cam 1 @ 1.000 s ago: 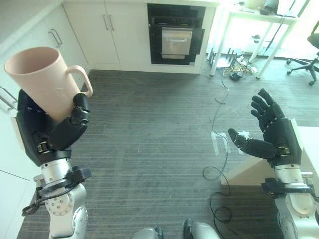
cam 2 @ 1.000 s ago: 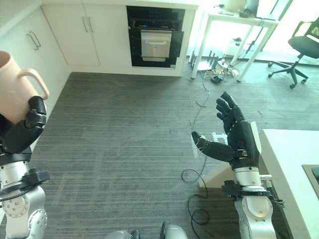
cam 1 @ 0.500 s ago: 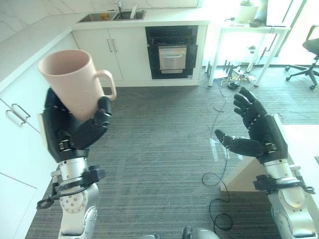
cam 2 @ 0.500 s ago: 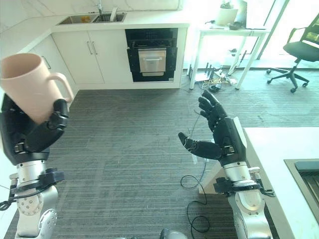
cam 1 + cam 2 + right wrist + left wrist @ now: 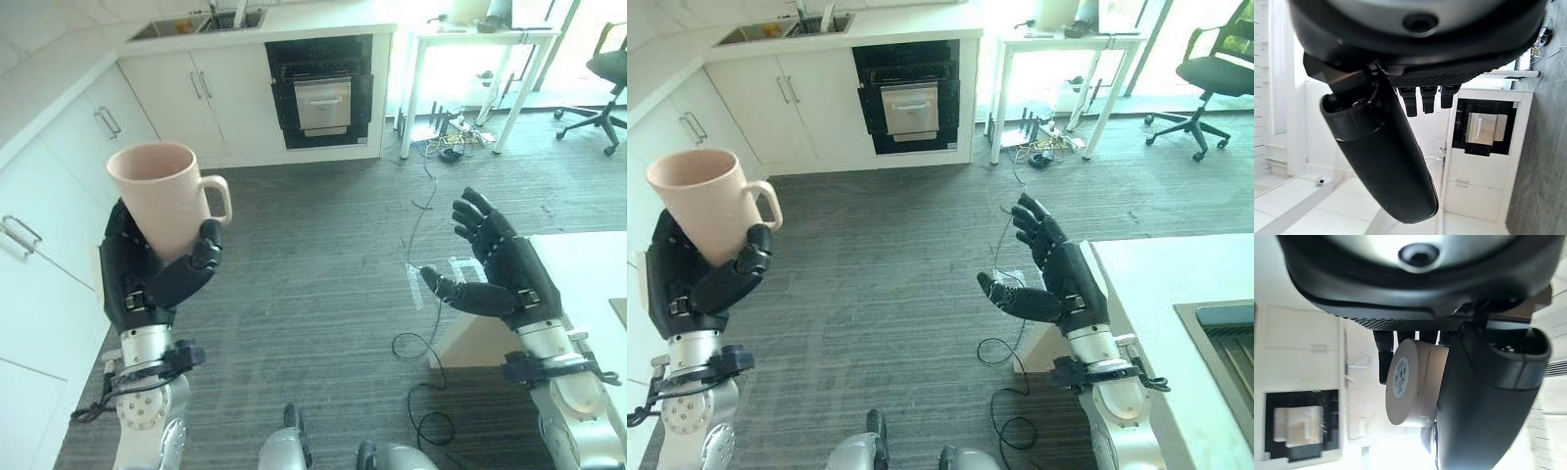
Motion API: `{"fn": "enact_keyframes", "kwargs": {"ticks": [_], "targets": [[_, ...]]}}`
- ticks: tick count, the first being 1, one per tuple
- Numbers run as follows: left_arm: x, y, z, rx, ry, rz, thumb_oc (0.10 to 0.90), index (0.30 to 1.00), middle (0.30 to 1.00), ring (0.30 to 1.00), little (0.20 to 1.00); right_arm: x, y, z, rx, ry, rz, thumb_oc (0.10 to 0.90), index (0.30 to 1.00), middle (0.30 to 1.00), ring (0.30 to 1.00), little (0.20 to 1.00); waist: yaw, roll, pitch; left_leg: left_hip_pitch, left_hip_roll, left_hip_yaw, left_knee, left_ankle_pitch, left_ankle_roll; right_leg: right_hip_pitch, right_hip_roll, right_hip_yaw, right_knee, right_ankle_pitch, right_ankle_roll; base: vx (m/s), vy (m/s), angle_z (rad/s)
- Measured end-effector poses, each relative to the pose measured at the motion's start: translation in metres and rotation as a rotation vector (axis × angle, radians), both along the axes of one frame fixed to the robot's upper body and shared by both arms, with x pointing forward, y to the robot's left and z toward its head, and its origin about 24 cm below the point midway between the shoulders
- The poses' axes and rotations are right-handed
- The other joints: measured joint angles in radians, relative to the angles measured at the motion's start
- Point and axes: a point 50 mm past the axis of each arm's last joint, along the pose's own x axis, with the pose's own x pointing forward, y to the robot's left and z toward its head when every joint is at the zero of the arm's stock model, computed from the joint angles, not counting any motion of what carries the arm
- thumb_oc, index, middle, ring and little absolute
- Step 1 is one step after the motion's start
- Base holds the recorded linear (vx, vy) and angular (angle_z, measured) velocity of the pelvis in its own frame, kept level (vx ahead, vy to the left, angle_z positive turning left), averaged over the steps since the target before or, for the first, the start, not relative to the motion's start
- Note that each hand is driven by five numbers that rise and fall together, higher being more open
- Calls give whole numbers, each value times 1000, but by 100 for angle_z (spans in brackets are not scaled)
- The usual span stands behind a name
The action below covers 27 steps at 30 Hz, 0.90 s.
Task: Place the dishes in the dishwasher.
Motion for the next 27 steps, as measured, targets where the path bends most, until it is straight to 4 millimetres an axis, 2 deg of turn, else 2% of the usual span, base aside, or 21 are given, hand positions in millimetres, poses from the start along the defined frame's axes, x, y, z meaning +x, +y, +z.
{"fn": "enact_keyframes", "kwargs": {"ticks": [1,3,5,6,8,9,10,11,12,13,14,15,16,18,19,20,21,23,24,26,27], "targets": [[-1,0,0,1,-6,1,400,300,300,300,300,-2,-4,0,-5,5,-15,800,900,900,900,900,-2,-7,0,4,-8,30,9,-7,15,12,-16,7,4,-14,5,331,241,-13],[-1,-1,3,5,-22,-2,400,300,300,300,300,-5,-10,2,5,-4,-37,800,900,900,900,900,-11,-9,-1,31,-44,47,15,-6,21,34,-32,24,7,-40,39,339,242,-13],[1,-1,7,18,-38,-1,400,300,300,300,300,-5,-9,4,21,-15,-34,800,900,900,900,900,0,-11,-9,97,-89,53,-35,77,83,55,-66,45,19,-59,79,302,205,-24],[4,-2,12,38,-55,-5,400,300,300,300,300,-5,-3,4,36,-21,-18,800,900,900,900,900,1,-38,-13,113,-128,67,-22,51,114,84,-108,33,-1,-53,115,367,260,-7],[13,-6,22,84,-87,-24,400,300,300,300,300,-1,9,10,61,-53,16,800,900,900,900,900,1,-40,-12,137,-151,53,-14,21,143,121,-130,-24,-12,7,172,313,236,23],[16,-8,26,115,-99,-37,400,300,300,300,300,2,14,10,79,-63,31,800,900,900,900,900,3,-40,-12,156,-155,43,-14,13,151,138,-134,-43,-3,41,186,213,182,38],[18,-9,31,141,-112,-51,400,300,300,300,300,4,18,11,105,-80,36,800,900,900,900,900,10,-43,-12,177,-169,33,-14,2,154,132,-147,-55,46,73,212,247,226,35],[19,-9,34,164,-121,-59,400,300,300,300,300,4,22,14,131,-104,29,800,900,900,900,900,15,-41,-13,198,-173,23,-15,-21,161,101,-168,-51,159,82,250,172,182,36],[17,-4,38,178,-137,-39,400,300,300,300,300,5,27,19,143,-136,31,800,900,900,900,900,17,-44,-15,213,-194,21,9,-78,193,13,-200,-39,370,142,258,240,180,29],[16,1,37,167,-131,-12,400,300,300,300,300,6,30,20,152,-146,38,800,900,900,900,900,17,-45,-15,219,-205,22,55,-117,214,-40,-237,-8,510,194,251,210,59,12],[13,5,34,155,-122,18,400,300,300,300,300,7,33,18,141,-135,52,800,900,900,900,900,18,-38,-15,242,-216,40,35,-127,218,-123,-278,-20,618,169,226,305,-55,-19],[10,9,35,162,-120,36,400,300,300,300,300,7,33,19,121,-128,68,800,900,900,900,900,23,-26,-12,258,-216,57,0,-124,213,-168,-290,-60,586,129,203,296,-130,-42],[9,11,35,176,-116,47,400,300,300,300,300,6,31,17,98,-111,71,800,900,900,900,900,25,-23,-14,276,-212,77,-28,-119,200,-197,-298,-120,466,95,177,294,-187,-48],[8,13,34,182,-108,58,400,300,300,300,300,2,26,11,77,-77,59,800,900,900,900,900,25,-26,-15,309,-215,111,-66,-118,197,-186,-276,-250,126,92,152,253,-226,-44],[7,14,32,182,-98,59,400,300,300,300,300,1,25,10,78,-71,57,800,900,900,900,900,16,-33,-17,311,-221,117,-67,-120,195,-189,-260,-264,38,103,138,374,-313,-28],[7,13,29,192,-79,63,400,300,300,300,300,0,25,9,77,-65,53,800,900,900,900,900,5,-34,-14,311,-231,118,-67,-125,188,-207,-248,-262,-30,114,151,400,-300,-31],[7,12,27,187,-74,67,400,300,300,300,300,-1,24,11,62,-71,59,800,900,900,900,900,9,-48,-13,307,-257,98,-65,-149,161,-277,-252,-202,-18,138,177,366,-255,-21],[10,11,19,175,-32,70,400,300,300,300,300,-4,18,8,61,-63,42,800,900,900,900,900,-44,-81,1,315,-320,77,-55,-157,171,-381,-310,-72,1,193,177,367,-271,27],[8,10,13,191,2,68,400,300,300,300,300,-6,16,5,76,-49,31,800,900,900,900,900,-53,-79,4,332,-326,81,-48,-160,171,-401,-319,-56,-6,212,167,454,-376,44],[6,8,11,200,15,62,400,300,300,300,300,-7,16,4,82,-42,31,800,900,900,900,900,-54,-82,4,379,-315,79,-57,-193,134,-377,-316,-94,46,204,159,523,-417,18],[5,6,15,199,-3,60,400,300,300,300,300,-6,17,6,75,-48,38,800,900,900,900,900,-42,-75,6,423,-288,98,-79,-216,147,-320,-281,-126,63,190,137,782,-555,-3]]}}
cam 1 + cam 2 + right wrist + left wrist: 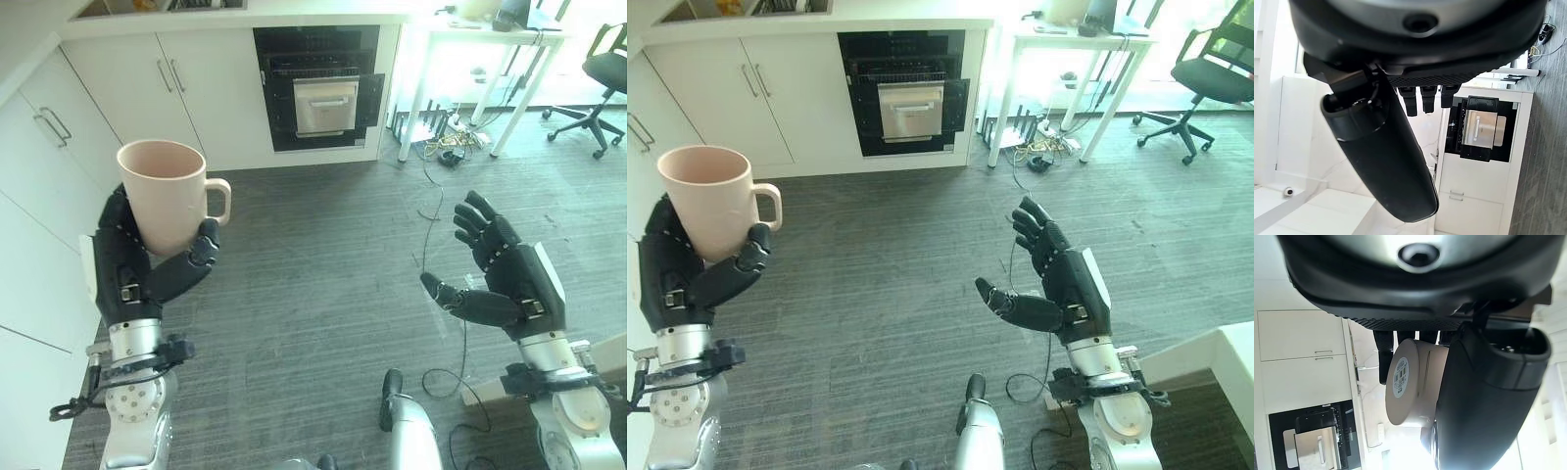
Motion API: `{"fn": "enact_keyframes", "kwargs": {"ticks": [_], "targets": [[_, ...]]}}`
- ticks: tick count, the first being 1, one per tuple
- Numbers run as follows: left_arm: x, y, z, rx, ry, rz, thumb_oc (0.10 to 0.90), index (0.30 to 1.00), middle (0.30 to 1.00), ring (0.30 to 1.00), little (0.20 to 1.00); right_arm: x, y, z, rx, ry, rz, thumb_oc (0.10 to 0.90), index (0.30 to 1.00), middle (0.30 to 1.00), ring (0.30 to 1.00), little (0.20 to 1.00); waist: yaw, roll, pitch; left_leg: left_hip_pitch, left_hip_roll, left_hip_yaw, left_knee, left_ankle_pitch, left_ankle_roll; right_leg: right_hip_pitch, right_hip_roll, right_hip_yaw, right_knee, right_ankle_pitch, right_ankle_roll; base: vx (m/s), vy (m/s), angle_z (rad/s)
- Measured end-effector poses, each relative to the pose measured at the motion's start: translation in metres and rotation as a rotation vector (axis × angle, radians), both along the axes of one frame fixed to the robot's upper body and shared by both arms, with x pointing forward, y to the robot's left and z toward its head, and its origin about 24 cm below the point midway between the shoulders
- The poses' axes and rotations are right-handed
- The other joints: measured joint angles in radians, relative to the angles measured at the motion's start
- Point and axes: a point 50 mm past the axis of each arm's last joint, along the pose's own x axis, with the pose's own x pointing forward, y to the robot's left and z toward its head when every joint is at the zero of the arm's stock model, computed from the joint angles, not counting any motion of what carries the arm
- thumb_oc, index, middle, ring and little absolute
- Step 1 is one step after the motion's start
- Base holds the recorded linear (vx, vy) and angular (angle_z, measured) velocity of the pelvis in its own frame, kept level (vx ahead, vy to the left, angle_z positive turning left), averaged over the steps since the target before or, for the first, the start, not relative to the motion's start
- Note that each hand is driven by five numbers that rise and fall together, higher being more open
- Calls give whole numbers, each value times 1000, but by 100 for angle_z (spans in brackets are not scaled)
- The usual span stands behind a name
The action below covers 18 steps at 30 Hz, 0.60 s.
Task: Place the dishes in the dishwasher.
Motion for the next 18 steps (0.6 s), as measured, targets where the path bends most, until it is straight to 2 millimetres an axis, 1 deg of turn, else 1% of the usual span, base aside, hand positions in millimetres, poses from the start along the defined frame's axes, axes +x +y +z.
{"fn": "enact_keyframes", "kwargs": {"ticks": [1,2,3,4,5,6,7,8,9,10,11,12,13,14,15,16,17,18], "targets": [[-6,-2,11,-4,-55,10,400,300,300,300,300,4,2,7,-17,-27,19,800,900,900,900,900,14,-6,-8,52,31,0,-25,-11,-25,97,78,-36,17,-28,-22,728,-544,-18],[-7,-3,14,-6,-67,10,400,300,300,300,300,9,2,12,-22,-49,24,800,900,900,900,900,11,10,-9,83,70,1,-22,-15,-96,141,132,-52,1,-79,-89,725,-542,-30],[-6,-5,14,-2,-64,-2,400,300,300,300,300,10,1,13,-22,-53,20,800,900,900,900,900,23,2,-14,77,91,7,46,-2,-115,167,144,-39,-7,-78,-125,398,-362,-40],[-7,-5,12,5,-54,-5,400,300,300,300,300,10,1,13,-27,-52,26,800,900,900,900,900,32,-7,-21,76,101,4,90,31,-166,183,152,-35,-4,-102,-141,346,-350,-47],[-7,-4,12,13,-48,-6,400,300,300,300,300,10,0,14,-27,-51,32,800,900,900,900,900,32,-13,-29,61,106,5,150,59,-172,202,159,-33,2,-126,-153,262,-339,-44],[-7,-4,13,12,-51,-8,400,300,300,300,300,10,-1,15,-24,-52,28,800,900,900,900,900,32,-15,-31,11,125,8,262,91,-173,216,171,-24,1,-139,-174,213,-278,-35],[-6,-5,14,7,-58,-14,400,300,300,300,300,10,-2,12,-13,-46,22,800,900,900,900,900,33,-32,-35,-107,157,6,473,172,-175,221,172,-5,-10,-154,-194,170,-158,-36],[-5,-7,14,0,-58,-29,400,300,300,300,300,11,-3,9,-4,-34,14,800,900,900,900,900,35,-37,-32,-243,202,6,683,206,-160,236,182,0,-30,-157,-197,279,-69,-39],[-5,-10,9,13,-27,-68,400,300,300,300,300,15,-4,-1,19,4,-4,800,900,900,900,900,35,-45,-20,-394,211,-10,724,135,-132,300,201,1,-83,-157,-184,295,6,-33],[-8,-11,4,19,0,-80,400,300,300,300,300,16,-5,-7,25,35,-10,800,900,900,900,900,35,-47,-16,-412,196,10,623,132,-120,365,209,-4,-128,-161,-173,323,66,-30],[-11,-10,-1,20,26,-79,400,300,300,300,300,15,-6,-10,26,49,-12,800,900,900,900,900,27,-45,-14,-398,174,43,473,149,-98,420,214,-9,-157,-168,-162,234,108,-37],[-16,-8,-5,8,44,-74,400,300,300,300,300,14,-6,-11,22,51,-13,800,900,900,900,900,26,-31,-16,-367,159,98,302,192,-61,464,224,-12,-174,-184,-137,238,145,-49],[-18,-7,-7,-3,51,-72,400,300,300,300,300,13,-7,-11,19,50,-13,800,900,900,900,900,28,-24,-19,-353,151,126,201,210,-44,489,234,-22,-190,-200,-124,263,206,-63],[-19,-7,-8,-11,49,-70,400,300,300,300,300,13,-7,-10,18,48,-14,800,900,900,900,900,32,1,-29,-360,134,115,108,215,-49,511,249,-32,-197,-206,-124,279,225,-56],[-19,-7,-6,-8,39,-74,400,300,300,300,300,13,-7,-10,17,45,-16,800,900,900,900,900,25,25,-29,-380,131,81,71,215,-54,515,268,-31,-196,-208,-118,293,220,-44],[-16,-9,-4,-6,21,-85,400,300,300,300,300,13,-8,-10,18,47,-18,800,900,900,900,900,21,55,-26,-434,143,20,95,209,-59,511,300,-24,-194,-211,-114,248,169,-44],[-10,-13,-3,-15,12,-101,400,300,300,300,300,10,-7,-16,15,79,-12,800,900,900,900,900,29,66,-25,-507,180,-14,140,213,-58,525,322,-25,-206,-225,-90,355,248,-31],[-9,-19,-8,-24,32,-130,400,300,300,300,300,1,-10,-25,6,125,-17,800,900,900,900,900,24,47,-20,-504,173,-15,145,231,-25,580,316,-30,-201,-242,-60,482,369,-23]]}}
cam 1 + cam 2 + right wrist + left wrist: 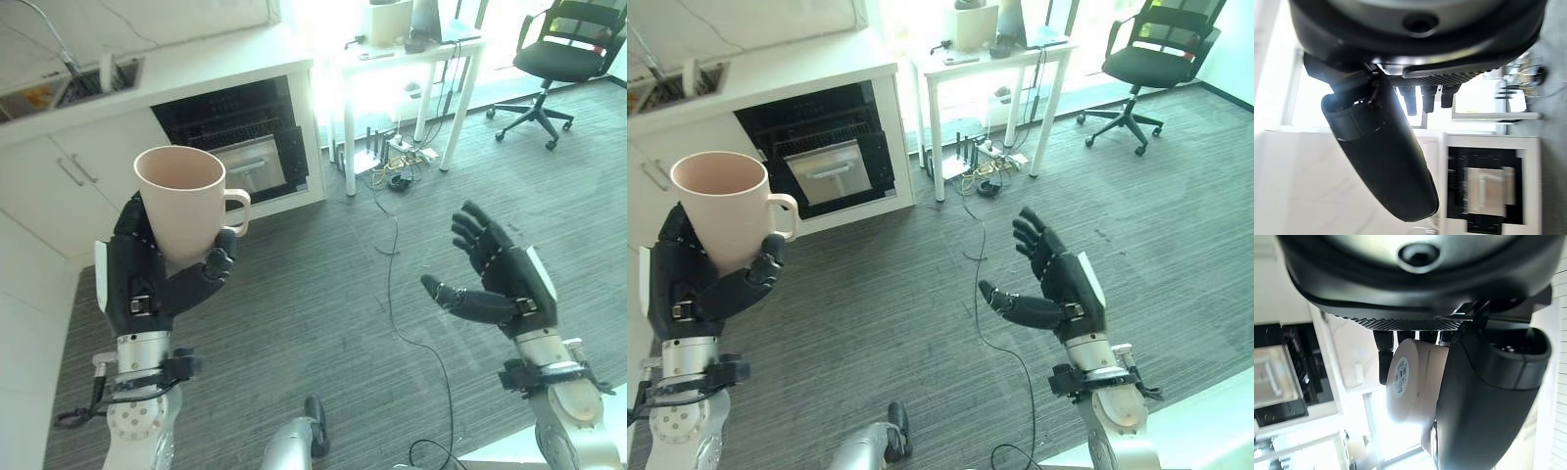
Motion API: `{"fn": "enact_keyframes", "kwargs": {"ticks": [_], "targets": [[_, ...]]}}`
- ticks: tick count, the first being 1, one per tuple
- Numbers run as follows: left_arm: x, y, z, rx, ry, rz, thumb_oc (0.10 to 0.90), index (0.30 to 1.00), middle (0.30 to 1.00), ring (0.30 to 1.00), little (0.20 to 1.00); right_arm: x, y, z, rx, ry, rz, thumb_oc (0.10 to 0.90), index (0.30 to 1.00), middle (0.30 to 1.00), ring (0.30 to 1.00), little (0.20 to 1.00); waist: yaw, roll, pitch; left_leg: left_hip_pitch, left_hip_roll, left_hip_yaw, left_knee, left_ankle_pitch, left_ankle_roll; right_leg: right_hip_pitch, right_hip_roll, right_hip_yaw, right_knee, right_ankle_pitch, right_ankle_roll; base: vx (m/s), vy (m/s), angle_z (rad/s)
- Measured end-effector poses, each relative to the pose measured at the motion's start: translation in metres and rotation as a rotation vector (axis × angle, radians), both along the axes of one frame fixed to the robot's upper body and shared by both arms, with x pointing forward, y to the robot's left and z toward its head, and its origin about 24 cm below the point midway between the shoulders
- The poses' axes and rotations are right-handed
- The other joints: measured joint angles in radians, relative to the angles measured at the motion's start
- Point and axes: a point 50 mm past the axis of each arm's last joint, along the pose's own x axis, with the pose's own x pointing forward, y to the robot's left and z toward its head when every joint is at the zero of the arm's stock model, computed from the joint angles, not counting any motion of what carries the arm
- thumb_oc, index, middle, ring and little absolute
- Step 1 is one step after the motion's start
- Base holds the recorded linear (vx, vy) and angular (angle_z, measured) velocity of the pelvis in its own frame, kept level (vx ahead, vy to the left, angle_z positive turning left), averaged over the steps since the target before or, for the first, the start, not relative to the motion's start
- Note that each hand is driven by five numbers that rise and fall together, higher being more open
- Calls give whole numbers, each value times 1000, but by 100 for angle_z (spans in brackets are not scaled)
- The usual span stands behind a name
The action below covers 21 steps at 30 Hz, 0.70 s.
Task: Place the dishes in the dishwasher.
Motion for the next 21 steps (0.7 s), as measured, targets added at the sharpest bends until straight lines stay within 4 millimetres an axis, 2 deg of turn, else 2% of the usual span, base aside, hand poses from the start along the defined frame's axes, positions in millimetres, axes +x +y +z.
{"fn": "enact_keyframes", "kwargs": {"ticks": [1,2,3,4,5,6,7,8,9,10,11,12,13,14,15,16,17,18,19,20,21], "targets": [[-1,-2,-3,-1,14,-11,400,300,300,300,300,-4,-3,-3,-14,20,-5,800,900,900,900,900,-2,16,-3,30,4,2,-25,25,58,20,9,1,36,-8,15,496,403,-6],[-2,-2,-5,-1,23,-7,400,300,300,300,300,-6,-5,-4,-29,35,-5,800,900,900,900,900,1,22,-16,54,14,33,-13,-3,73,51,11,7,38,-28,46,387,333,-34],[-4,2,-5,-3,14,10,400,300,300,300,300,-6,-6,-2,-44,33,5,800,900,900,900,900,16,21,-36,66,19,88,20,-30,64,72,0,5,35,-66,55,334,291,-59],[-4,7,-7,-7,17,37,400,300,300,300,300,-5,-6,3,-64,16,22,800,900,900,900,900,26,6,-39,104,-9,114,22,15,91,73,-40,1,97,-94,55,332,290,-22],[-2,8,-7,-7,19,42,400,300,300,300,300,-5,-4,6,-60,3,24,800,900,900,900,900,-4,-6,-39,136,-59,98,-12,3,125,59,-89,-4,164,-81,64,386,341,25],[5,5,1,-21,-25,36,400,300,300,300,300,-3,-2,11,-60,-22,32,800,900,900,900,900,6,-20,-39,173,-111,87,-45,-21,138,50,-148,-4,172,-112,62,455,403,86],[13,3,11,-35,-74,19,400,300,300,300,300,1,2,18,-56,-59,46,800,900,900,900,900,7,-19,-35,204,-147,64,-66,-31,146,36,-178,-2,134,-111,74,597,531,79],[19,1,21,-42,-124,1,400,300,300,300,300,3,9,28,-31,-111,48,800,900,900,900,900,38,-31,-29,234,-164,52,-20,-91,136,71,-189,4,87,-55,109,639,647,70],[20,-1,27,-40,-153,-9,400,300,300,300,300,5,13,35,-11,-149,48,800,900,900,900,900,59,-35,-31,255,-171,46,-4,-131,128,81,-193,4,129,-43,123,523,577,43],[20,-1,31,-43,-169,-13,400,300,300,300,300,8,17,39,1,-174,51,800,900,900,900,900,62,-39,-30,275,-177,21,-11,-150,117,67,-205,-1,199,-30,132,339,447,55],[23,-3,34,-41,-182,-31,400,300,300,300,300,8,20,41,22,-195,37,800,900,900,900,900,46,-30,-30,287,-182,-3,10,-155,150,0,-226,6,396,22,163,197,283,106],[24,-3,39,-19,-199,-48,400,300,300,300,300,6,24,46,44,-236,22,800,900,900,900,900,25,-26,-31,269,-186,-42,66,-188,157,-145,-281,10,701,172,160,138,208,113],[23,-2,38,-12,-194,-44,400,300,300,300,300,5,27,42,57,-231,22,800,900,900,900,900,31,-27,-32,274,-201,-46,69,-197,161,-276,-326,39,857,178,137,173,144,82],[20,0,34,-19,-176,-27,400,300,300,300,300,8,29,39,42,-208,40,800,900,900,900,900,34,-8,-31,278,-201,-48,47,-197,162,-401,-335,50,892,158,120,172,59,34],[22,2,33,-17,-160,-21,400,300,300,300,300,9,26,34,19,-173,42,800,900,900,900,900,40,16,-18,302,-201,-60,-4,-186,156,-491,-317,40,802,103,101,223,-24,27],[24,3,29,-22,-135,-14,400,300,300,300,300,12,21,26,-4,-127,33,800,900,900,900,900,41,33,-8,346,-199,-61,-60,-170,139,-532,-276,26,665,81,63,249,-110,34],[26,4,23,-32,-101,-8,400,300,300,300,300,13,14,18,-22,-79,16,800,900,900,900,900,39,62,5,395,-182,-66,-94,-169,71,-522,-192,-6,479,96,1,236,-116,35],[27,6,19,-30,-83,-1,400,300,300,300,300,13,12,10,-17,-44,0,800,900,900,900,900,48,43,14,390,-192,-72,-41,-147,-55,-511,-141,-17,325,125,-43,274,-217,61],[28,8,22,-3,-85,-5,400,300,300,300,300,11,10,7,4,-36,-23,800,900,900,900,900,42,-58,36,304,-246,-84,132,-135,-82,-491,-193,-4,153,204,-50,275,-200,112],[27,8,30,36,-107,-27,400,300,300,300,300,8,5,7,21,-43,-54,800,900,900,900,900,10,-113,35,250,-215,-83,235,-193,-5,-482,-240,15,47,337,-57,343,-250,105],[21,7,29,16,-133,-18,400,300,300,300,300,9,-4,16,-35,-74,-61,800,900,900,900,900,19,-64,39,258,-137,-123,194,-339,2,-570,-226,29,228,290,11,317,-172,52]]}}
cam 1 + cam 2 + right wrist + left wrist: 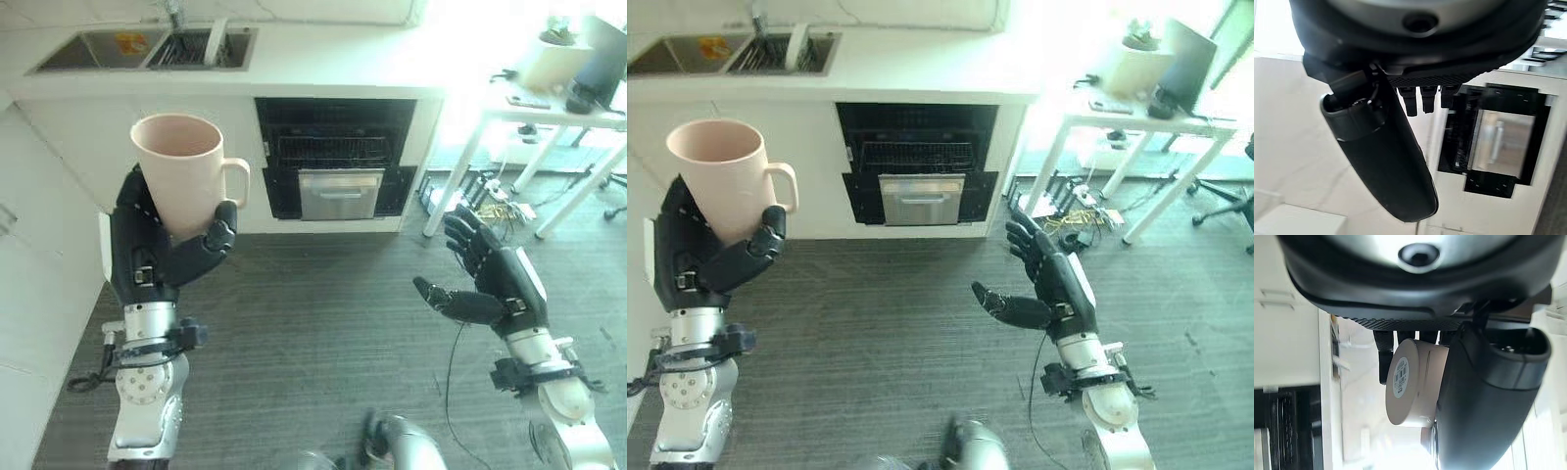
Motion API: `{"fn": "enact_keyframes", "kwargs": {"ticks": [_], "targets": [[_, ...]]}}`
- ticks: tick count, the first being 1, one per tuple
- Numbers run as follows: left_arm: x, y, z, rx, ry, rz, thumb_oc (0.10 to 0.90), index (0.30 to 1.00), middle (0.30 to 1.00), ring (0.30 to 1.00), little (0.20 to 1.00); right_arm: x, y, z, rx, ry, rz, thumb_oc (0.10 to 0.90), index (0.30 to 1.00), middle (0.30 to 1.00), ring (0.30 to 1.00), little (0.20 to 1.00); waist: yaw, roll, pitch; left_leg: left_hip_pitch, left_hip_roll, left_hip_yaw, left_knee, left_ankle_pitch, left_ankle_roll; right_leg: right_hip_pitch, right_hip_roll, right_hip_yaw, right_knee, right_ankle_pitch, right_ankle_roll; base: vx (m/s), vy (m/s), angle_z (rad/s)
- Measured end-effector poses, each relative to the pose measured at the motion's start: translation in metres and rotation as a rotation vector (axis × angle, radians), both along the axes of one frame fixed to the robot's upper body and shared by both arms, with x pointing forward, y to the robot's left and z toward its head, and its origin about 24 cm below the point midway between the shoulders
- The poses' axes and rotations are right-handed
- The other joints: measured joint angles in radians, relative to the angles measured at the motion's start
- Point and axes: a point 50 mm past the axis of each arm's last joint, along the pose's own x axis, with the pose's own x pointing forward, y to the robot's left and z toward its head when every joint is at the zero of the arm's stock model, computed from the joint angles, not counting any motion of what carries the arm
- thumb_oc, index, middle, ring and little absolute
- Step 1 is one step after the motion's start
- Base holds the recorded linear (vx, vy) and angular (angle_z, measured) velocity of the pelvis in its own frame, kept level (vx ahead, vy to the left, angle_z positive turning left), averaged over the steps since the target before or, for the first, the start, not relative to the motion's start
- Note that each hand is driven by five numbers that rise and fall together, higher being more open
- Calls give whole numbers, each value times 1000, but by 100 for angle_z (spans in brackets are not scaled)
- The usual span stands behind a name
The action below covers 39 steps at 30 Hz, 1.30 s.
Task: Place the dishes in the dishwasher.
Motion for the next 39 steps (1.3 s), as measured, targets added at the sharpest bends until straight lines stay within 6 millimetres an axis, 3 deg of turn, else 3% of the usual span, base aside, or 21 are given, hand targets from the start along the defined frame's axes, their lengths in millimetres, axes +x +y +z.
{"fn": "enact_keyframes", "kwargs": {"ticks": [1,3,5,8,10,11,12,13,14,15,17,18,19,20,21,23,26,28,30,32,39], "targets": [[-4,1,-10,-81,7,33,400,300,300,300,300,2,-3,-1,1,1,-6,800,900,900,900,900,16,11,18,12,-9,-2,2,0,44,-60,-5,66,46,-52,23,360,-184,19],[-1,2,-21,-120,58,59,400,300,300,300,300,-1,-3,-4,17,10,-14,800,900,900,900,900,-14,24,40,57,-21,-44,-69,22,40,-129,-21,107,-5,-41,52,382,-194,37],[-1,7,-33,-123,134,85,400,300,300,300,300,-2,-1,-4,11,12,15,800,900,900,900,900,-14,57,69,221,-11,-32,-205,34,15,-106,-3,25,-61,-6,-30,380,-248,-5],[-2,-8,-11,-83,38,22,400,300,300,300,300,4,5,8,0,-38,36,800,900,900,900,900,-24,64,42,371,10,-34,-189,70,-133,66,90,23,-3,-71,-139,737,-466,32],[-17,-20,13,-27,-53,-45,400,300,300,300,300,9,6,18,-10,-79,49,800,900,900,900,900,-3,43,-3,440,45,-4,-186,186,-199,116,88,22,156,-278,-149,616,-465,-7],[-21,-18,17,-15,-82,-42,400,300,300,300,300,9,7,14,-12,-62,56,800,900,900,900,900,17,20,-32,343,67,-12,18,429,-198,230,116,34,38,-289,-165,470,-456,-7],[-22,-17,15,0,-66,-41,400,300,300,300,300,7,5,13,-12,-56,51,800,900,900,900,900,10,11,-46,215,70,-32,238,498,-178,289,148,87,-50,-301,-183,350,-303,-10],[-23,-20,17,16,-79,-59,400,300,300,300,300,7,-1,18,-6,-87,19,800,900,900,900,900,29,7,-40,-103,70,-17,685,496,-125,338,172,116,-146,-274,-192,328,-92,-4],[-24,-20,16,44,-69,-60,400,300,300,300,300,7,-5,16,41,-97,-23,800,900,900,900,900,58,-31,-7,-378,67,36,947,434,-37,408,166,135,-234,-239,-170,325,62,-49],[-24,-14,3,37,-10,-30,400,300,300,300,300,8,-3,8,79,-72,-28,800,900,900,900,900,77,-56,30,-522,65,82,810,373,2,503,168,147,-285,-203,-119,218,85,-64],[-32,-3,-18,19,97,25,400,300,300,300,300,7,0,2,61,-32,3,800,900,900,900,900,61,-1,33,-399,29,73,26,439,69,485,194,115,2,-213,-68,232,146,-69],[-38,-1,-23,20,125,38,400,300,300,300,300,2,1,2,39,-25,23,800,900,900,900,900,14,76,17,-315,40,76,-168,651,124,442,238,136,190,-297,-36,236,186,-132],[-44,1,-28,-1,134,56,400,300,300,300,300,-1,2,12,-30,-35,76,800,900,900,900,900,44,149,-41,-226,112,66,-318,835,51,369,243,134,282,-433,-21,94,106,-167],[-40,7,-25,24,118,71,400,300,300,300,300,0,8,12,-25,-51,107,800,900,900,900,900,25,101,-48,-191,88,60,-330,642,30,299,169,151,308,-535,0,64,126,-102],[-22,0,-27,17,130,41,400,300,300,300,300,-7,6,7,-14,-30,85,800,900,900,900,900,-23,91,-52,-209,48,55,-331,645,58,319,157,142,274,-559,-61,75,139,-2],[-9,-23,-31,28,145,-63,400,300,300,300,300,-10,1,-8,-16,70,59,800,900,900,900,900,-45,80,-50,-176,33,48,-425,647,75,341,149,109,186,-518,-42,101,146,42],[-10,-28,-29,45,133,-77,400,300,300,300,300,-15,-3,-11,-15,86,42,800,900,900,900,900,-41,38,-53,-172,39,93,-201,419,61,451,136,90,54,-483,-3,98,119,12],[-8,-24,-25,40,115,-59,400,300,300,300,300,-15,-6,-11,2,77,13,800,900,900,900,900,-47,50,-54,-131,43,53,-233,418,69,437,147,82,127,-413,70,45,123,29],[-5,-17,-13,17,53,-12,400,300,300,300,300,-10,-3,-2,2,32,28,800,900,900,900,900,-24,65,-56,-93,51,55,-319,441,52,342,97,130,77,-425,62,2,100,-2],[-3,-13,-10,7,35,15,400,300,300,300,300,-4,0,4,8,-4,35,800,900,900,900,900,-12,65,-56,-94,39,47,-321,440,49,318,52,123,-4,-339,43,-10,63,13],[-5,-15,-11,11,41,4,400,300,300,300,300,-2,1,7,21,-17,8,800,900,900,900,900,30,68,-57,-95,56,26,-334,434,2,340,76,100,-49,-328,22,13,53,6]]}}
